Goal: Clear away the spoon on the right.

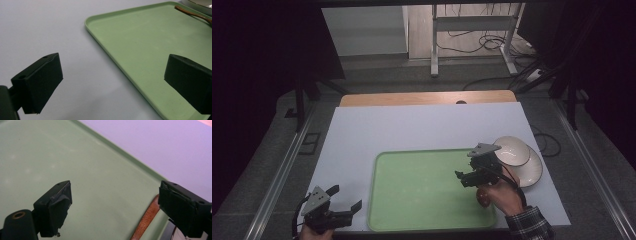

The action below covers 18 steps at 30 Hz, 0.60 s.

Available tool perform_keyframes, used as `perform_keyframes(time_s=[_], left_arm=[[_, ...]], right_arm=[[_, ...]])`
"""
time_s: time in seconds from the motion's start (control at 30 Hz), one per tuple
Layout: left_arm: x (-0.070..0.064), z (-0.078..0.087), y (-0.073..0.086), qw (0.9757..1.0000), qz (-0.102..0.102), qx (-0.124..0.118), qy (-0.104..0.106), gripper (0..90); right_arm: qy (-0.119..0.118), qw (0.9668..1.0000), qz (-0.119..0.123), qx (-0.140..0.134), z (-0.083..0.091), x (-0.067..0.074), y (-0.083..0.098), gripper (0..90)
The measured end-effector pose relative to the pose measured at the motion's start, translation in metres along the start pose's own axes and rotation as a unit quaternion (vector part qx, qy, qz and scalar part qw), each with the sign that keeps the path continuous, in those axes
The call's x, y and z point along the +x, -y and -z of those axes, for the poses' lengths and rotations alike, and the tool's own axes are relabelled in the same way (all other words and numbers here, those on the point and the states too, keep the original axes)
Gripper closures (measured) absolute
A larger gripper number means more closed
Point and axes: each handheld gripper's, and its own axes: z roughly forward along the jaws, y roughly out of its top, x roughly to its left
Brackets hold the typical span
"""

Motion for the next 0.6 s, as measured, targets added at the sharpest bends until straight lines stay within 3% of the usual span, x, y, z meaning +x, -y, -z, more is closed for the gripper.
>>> perform_keyframes(time_s=[0.1,0.23,0.6], left_arm=[[0.0,0.0,0.0,1.0,0.0,0.001,0.0,1.3],[0.0,0.0,0.0,1.0,0.0,0.0,0.0,1.2],[0.001,0.001,0.0,1.0,0.002,-0.003,0.0,1.3]], right_arm=[[0.001,1.0,-0.003,-0.004,0.003,-0.001,0.003,11.1],[0.015,0.9998,0.009,-0.007,0.005,0.0,0.007,9.2],[0.015,0.9997,0.011,-0.018,0.007,0.001,0.018,3.6]])
